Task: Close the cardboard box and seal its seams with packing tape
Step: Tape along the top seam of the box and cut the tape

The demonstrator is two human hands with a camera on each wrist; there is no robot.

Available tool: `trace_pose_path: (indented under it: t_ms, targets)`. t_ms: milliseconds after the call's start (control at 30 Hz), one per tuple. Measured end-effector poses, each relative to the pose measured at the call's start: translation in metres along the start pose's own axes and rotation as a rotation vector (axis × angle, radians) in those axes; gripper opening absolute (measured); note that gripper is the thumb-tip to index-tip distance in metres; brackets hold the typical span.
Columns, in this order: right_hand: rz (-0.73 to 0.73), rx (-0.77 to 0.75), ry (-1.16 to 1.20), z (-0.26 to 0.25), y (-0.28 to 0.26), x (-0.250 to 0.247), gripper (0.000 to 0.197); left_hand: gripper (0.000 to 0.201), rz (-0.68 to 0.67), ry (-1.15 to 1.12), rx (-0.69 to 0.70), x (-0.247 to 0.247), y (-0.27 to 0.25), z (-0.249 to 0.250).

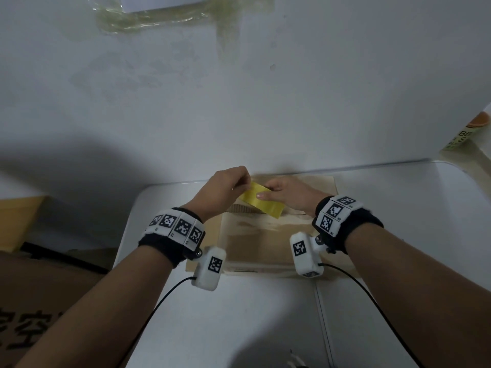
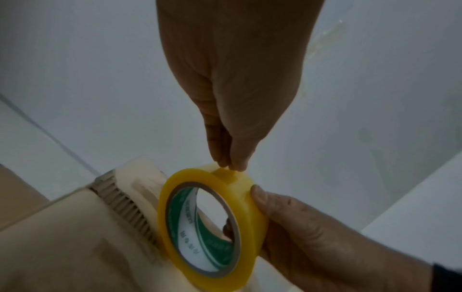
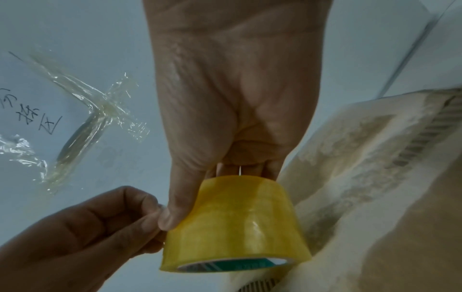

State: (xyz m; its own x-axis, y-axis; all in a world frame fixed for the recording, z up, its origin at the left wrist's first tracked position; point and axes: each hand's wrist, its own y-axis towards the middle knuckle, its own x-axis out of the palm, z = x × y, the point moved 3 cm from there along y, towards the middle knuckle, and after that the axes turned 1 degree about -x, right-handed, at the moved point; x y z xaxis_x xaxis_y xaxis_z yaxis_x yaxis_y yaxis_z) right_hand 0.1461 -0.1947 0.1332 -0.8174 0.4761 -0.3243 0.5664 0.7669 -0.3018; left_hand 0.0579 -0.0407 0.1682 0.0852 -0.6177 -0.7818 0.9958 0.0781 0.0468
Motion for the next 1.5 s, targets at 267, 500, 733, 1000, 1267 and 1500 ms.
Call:
trace_pose_path:
  t_ms: [267,500,733,1000,1267,1500]
  targets:
    - [-0.026,-0.021,-0.103,-0.001,0.008,-0.002,0.015,0.006,-0.172,-0.007,-0.048,-0.007,-0.002,0.013]
    - [0.002,-0.123,-0.15,-0.02,0.012,0.009,0.032,0.008,-0.103,-0.067,-0.233,-0.034,0.005,0.003]
    - [0.166,-0.172,-0.01,-0.015,0.012,0.014,0.014,0.022,0.119,-0.469,-0.307,-0.02,-0.005,-0.029]
    - [0.248,-0.098,0.069,-0.008,0.015,0.016,0.006,0.036,0.06,-0.489,-0.546,0.064,-0.046,-0.088]
    - [0.11,-0.059,-0.227,-0.032,0.016,-0.006,0.017,0.021,0.298,-0.779,-0.627,0.081,-0.054,-0.093]
    - [-0.064,-0.038,-0.376,-0.043,0.038,0.016,0.016,0.025,0.378,-0.811,-0.642,0.082,-0.052,-0.09]
